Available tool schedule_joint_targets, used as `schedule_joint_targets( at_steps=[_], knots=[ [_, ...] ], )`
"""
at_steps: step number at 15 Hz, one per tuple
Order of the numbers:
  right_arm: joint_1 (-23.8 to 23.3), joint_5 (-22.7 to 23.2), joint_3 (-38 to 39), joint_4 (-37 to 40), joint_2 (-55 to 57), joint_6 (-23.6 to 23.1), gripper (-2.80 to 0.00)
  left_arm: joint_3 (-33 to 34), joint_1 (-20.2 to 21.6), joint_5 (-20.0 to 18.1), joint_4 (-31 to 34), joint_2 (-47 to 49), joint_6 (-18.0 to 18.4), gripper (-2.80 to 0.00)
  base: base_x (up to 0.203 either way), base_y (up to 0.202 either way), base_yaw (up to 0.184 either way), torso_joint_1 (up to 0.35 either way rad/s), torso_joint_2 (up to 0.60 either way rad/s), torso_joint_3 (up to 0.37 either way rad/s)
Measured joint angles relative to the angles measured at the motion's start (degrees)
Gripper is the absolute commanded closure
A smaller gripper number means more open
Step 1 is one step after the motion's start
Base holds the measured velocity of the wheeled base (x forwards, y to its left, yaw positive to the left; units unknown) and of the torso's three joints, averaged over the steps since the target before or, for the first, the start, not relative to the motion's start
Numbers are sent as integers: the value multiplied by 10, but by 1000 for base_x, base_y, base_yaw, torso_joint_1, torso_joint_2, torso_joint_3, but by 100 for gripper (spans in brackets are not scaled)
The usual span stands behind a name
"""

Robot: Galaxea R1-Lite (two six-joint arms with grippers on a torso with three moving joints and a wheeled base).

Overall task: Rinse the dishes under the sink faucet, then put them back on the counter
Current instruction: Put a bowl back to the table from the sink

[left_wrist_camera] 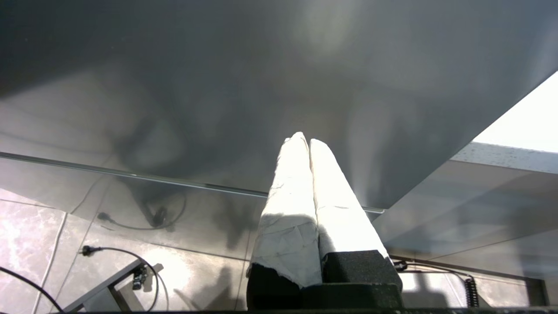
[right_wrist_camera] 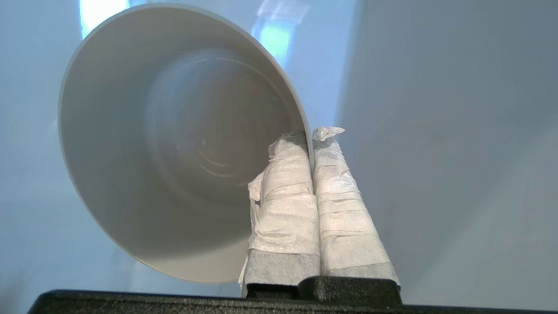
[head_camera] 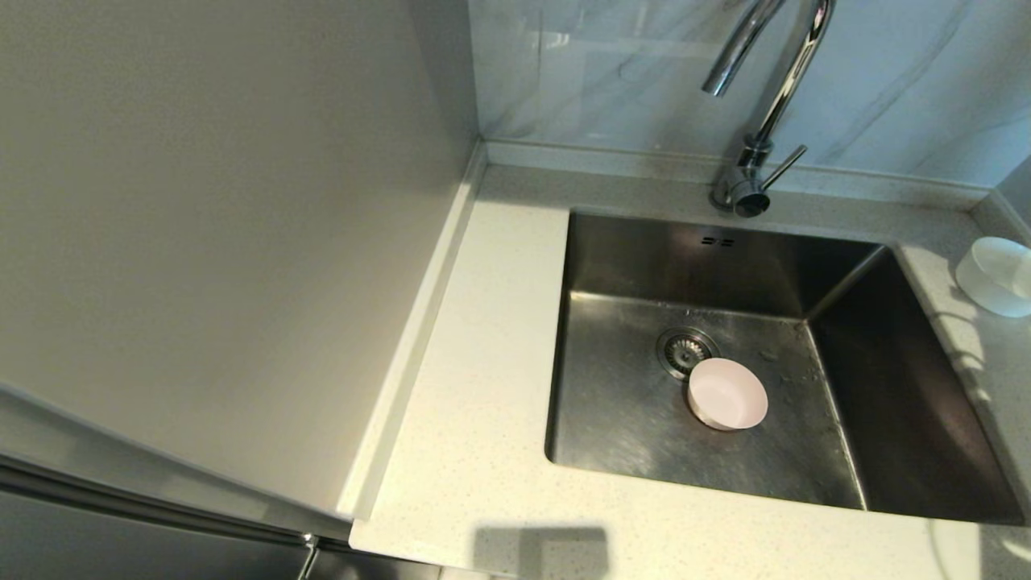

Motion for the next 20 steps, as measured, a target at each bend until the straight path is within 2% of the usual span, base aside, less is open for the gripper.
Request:
schedule_joint_targets(
  at_steps=[3,5,7,9,11,14,15,18,20],
  knots=[
    [-1,33,-40,166,-22,-1,0,0,0,0,0,0,0,0,0,0,0,0,0,0],
    [-11,42,-126,351,-40,-7,0,0,0,0,0,0,0,0,0,0,0,0,0,0],
    [-25,48,-262,590,-55,-31,0,0,0,0,0,0,0,0,0,0,0,0,0,0],
    [-49,42,-358,824,-63,-93,0,0,0,0,0,0,0,0,0,0,0,0,0,0],
    [-77,34,-383,1011,-66,-179,0,0,0,0,0,0,0,0,0,0,0,0,0,0],
    [-114,29,-330,1159,-68,-295,0,0,0,0,0,0,0,0,0,0,0,0,0,0],
    [-120,28,-323,1181,-65,-311,0,0,0,0,0,0,0,0,0,0,0,0,0,0],
    [-124,33,-315,1185,-49,-345,0,0,0,0,0,0,0,0,0,0,0,0,0,0],
    [-124,33,-315,1183,-37,-348,0,0,0,0,0,0,0,0,0,0,0,0,0,0]
  ],
)
